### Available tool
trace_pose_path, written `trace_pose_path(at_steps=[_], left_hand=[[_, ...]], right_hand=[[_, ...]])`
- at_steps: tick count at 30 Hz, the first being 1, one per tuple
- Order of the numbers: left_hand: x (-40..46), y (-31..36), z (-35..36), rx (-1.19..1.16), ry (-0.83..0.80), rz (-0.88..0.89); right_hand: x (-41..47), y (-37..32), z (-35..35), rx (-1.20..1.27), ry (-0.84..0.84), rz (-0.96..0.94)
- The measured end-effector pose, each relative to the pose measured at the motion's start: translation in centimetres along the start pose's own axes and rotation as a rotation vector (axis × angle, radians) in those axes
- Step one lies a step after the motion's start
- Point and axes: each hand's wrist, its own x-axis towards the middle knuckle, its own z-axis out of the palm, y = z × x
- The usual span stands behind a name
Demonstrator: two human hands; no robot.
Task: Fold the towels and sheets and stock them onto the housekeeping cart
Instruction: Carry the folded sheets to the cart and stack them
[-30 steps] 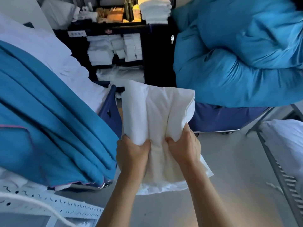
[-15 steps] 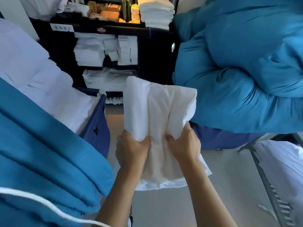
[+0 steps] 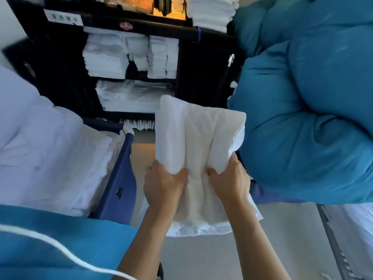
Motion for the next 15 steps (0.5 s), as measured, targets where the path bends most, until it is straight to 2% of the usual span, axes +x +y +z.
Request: trace_pose_path(at_steps=[9, 15], left_hand=[[8.9, 5.8, 0.8, -0.176, -0.031, 0.038], [15.4, 9.5, 4.9, -0.171, 0.015, -0.033]], right_hand=[[9.8, -5.0, -1.4, 0.032, 0.03, -0.07], [19.2, -5.8, 0.8, 0.047, -0.014, -0.132]])
